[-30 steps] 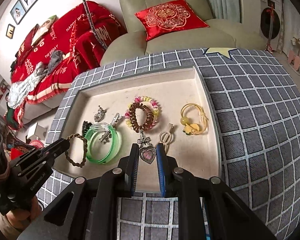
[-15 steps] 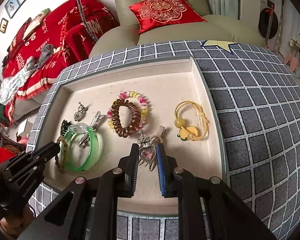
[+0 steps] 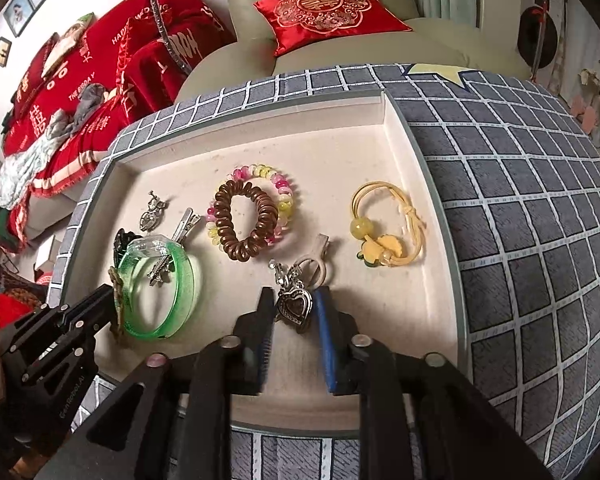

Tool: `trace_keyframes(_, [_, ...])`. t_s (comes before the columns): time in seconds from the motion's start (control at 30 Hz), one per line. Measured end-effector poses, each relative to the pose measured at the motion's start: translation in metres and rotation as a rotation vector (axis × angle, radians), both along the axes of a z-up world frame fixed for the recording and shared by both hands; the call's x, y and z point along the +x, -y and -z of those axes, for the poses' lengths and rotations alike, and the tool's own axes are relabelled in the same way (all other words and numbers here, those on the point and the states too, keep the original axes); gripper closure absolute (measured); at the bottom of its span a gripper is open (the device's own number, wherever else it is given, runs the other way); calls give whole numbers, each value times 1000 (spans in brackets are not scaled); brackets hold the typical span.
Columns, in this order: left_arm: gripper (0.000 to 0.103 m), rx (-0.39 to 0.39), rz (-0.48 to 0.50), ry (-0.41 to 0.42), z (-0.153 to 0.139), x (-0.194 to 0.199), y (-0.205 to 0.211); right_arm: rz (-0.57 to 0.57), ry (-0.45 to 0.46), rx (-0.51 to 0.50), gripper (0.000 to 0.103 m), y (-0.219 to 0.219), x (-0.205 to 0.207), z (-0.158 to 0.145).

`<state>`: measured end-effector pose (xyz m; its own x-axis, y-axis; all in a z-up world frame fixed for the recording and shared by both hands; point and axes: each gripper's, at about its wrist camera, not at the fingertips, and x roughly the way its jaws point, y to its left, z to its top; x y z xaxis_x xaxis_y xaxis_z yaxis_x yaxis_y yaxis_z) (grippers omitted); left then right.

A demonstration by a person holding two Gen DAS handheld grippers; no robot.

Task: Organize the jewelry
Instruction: 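Open both tools to release the bracelet and pendant into the tray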

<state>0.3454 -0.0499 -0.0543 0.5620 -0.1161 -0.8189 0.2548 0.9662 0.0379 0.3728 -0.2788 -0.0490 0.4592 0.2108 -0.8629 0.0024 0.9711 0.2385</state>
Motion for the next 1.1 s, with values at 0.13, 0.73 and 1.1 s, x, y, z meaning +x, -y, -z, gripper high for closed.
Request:
trace_keyframes(0.13, [81,3,-4,13,-4,-2,0,7,19,28,47,4,-5,-5])
trace_keyframes(0.73, [80,4,-48,69,-25,-3,-3,48,88,61,47,15,-24,-36])
trace_keyframes(1.1, [80,20,-69,83,-32,-2,-3,70,108,55,47,24,-30,-46])
